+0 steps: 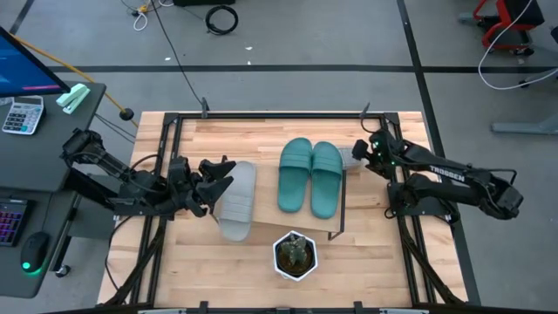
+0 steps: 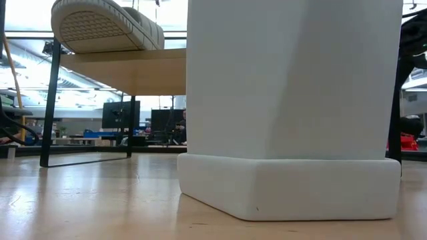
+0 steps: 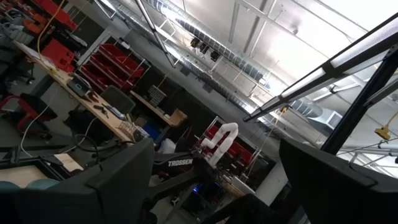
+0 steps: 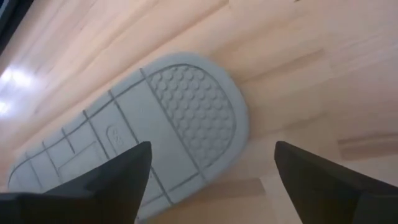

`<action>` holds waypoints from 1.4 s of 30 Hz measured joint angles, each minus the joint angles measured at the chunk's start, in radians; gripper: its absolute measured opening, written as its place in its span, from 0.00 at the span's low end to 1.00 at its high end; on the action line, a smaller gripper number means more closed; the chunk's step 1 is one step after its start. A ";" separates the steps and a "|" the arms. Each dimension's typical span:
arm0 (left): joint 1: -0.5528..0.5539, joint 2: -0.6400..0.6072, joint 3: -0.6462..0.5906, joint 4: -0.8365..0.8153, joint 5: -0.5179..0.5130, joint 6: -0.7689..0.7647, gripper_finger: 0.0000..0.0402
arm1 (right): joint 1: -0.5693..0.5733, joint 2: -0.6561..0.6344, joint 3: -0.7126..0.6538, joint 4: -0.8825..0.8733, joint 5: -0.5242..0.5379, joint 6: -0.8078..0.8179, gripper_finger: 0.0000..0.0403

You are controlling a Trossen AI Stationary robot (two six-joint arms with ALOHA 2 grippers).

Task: Pick and place slides into the shelf
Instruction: Put the gray slide on the shelf

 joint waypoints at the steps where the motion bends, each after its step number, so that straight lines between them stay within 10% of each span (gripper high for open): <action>1: 0.000 0.000 0.000 0.000 0.000 -0.001 0.88 | 0.000 0.010 0.000 0.009 0.005 0.003 0.86; 17: 0.000 0.000 0.000 0.000 0.000 -0.009 0.88 | 0.001 0.266 0.005 0.238 0.006 0.009 0.82; 34: 0.000 0.000 0.000 -0.002 0.000 -0.010 0.88 | 0.001 0.311 -0.001 0.281 0.146 -0.102 0.25; 42: 0.000 0.000 0.000 -0.006 -0.001 -0.010 0.88 | -0.002 0.255 -0.003 0.383 0.177 -0.114 0.21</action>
